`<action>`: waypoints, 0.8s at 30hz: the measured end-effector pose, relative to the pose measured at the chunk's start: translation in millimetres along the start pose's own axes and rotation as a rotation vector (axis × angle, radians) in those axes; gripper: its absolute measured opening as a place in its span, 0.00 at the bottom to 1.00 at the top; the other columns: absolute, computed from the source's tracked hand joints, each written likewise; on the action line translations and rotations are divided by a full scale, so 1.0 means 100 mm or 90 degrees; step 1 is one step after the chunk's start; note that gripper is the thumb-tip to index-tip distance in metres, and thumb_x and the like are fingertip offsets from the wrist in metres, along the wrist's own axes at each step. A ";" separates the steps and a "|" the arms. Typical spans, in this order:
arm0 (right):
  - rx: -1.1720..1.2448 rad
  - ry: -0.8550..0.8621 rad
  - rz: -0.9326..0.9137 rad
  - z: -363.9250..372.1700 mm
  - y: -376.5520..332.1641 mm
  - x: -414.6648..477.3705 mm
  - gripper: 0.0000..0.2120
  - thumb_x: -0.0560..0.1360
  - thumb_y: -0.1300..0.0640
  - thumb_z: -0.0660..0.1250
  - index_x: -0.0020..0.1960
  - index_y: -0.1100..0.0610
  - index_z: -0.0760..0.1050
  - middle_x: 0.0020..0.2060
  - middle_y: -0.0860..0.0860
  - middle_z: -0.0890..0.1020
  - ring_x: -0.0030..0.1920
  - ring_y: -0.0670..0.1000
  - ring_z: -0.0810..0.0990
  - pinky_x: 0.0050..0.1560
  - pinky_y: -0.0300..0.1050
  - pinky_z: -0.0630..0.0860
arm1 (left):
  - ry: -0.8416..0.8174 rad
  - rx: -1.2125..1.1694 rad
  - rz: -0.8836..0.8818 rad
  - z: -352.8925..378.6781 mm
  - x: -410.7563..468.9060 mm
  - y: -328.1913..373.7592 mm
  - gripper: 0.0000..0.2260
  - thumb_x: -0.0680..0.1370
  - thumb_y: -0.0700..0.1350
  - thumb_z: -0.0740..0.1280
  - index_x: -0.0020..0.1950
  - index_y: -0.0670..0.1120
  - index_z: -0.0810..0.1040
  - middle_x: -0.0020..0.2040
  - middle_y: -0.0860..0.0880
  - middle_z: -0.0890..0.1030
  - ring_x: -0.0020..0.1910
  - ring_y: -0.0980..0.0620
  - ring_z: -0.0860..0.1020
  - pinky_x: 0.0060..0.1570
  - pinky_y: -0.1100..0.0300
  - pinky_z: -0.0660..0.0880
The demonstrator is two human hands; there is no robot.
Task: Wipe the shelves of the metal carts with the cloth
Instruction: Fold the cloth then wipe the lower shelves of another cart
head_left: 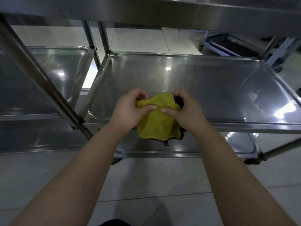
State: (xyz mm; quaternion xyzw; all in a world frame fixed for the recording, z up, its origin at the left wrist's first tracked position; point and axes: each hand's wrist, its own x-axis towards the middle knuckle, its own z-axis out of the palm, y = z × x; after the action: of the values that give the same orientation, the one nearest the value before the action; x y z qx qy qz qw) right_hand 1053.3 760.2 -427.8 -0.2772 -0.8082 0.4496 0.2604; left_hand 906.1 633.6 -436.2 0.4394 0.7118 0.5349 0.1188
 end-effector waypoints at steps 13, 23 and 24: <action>-0.150 -0.138 0.116 -0.01 1.53 -1.59 0.17 0.66 0.62 0.78 0.48 0.46 0.77 0.42 0.43 0.80 0.44 0.47 0.79 0.41 0.42 0.77 | -0.355 0.193 0.069 0.83 -1.40 -1.01 0.08 0.74 0.48 0.72 0.50 0.47 0.79 0.45 0.54 0.77 0.45 0.56 0.74 0.48 0.70 0.67; -0.099 0.047 0.198 0.27 2.35 -0.65 0.27 0.72 0.52 0.75 0.67 0.51 0.68 0.53 0.44 0.75 0.57 0.50 0.76 0.54 0.41 0.70 | -0.132 0.171 -0.048 1.59 -0.75 -1.67 0.10 0.77 0.40 0.70 0.56 0.39 0.80 0.49 0.41 0.81 0.48 0.46 0.78 0.46 0.62 0.68; -0.159 0.056 0.182 0.35 2.43 -0.44 0.32 0.72 0.51 0.73 0.72 0.51 0.64 0.59 0.48 0.75 0.62 0.54 0.73 0.59 0.45 0.69 | -0.102 0.195 -0.065 1.62 -0.65 -1.79 0.13 0.78 0.41 0.67 0.61 0.39 0.78 0.55 0.40 0.80 0.54 0.44 0.77 0.52 0.60 0.70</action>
State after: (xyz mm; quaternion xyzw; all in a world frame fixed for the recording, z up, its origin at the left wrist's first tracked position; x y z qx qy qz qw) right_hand 1113.2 816.9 -663.0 -0.4385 -0.7981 0.3657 0.1926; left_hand 958.5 683.9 -675.1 0.4571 0.7946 0.3765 0.1338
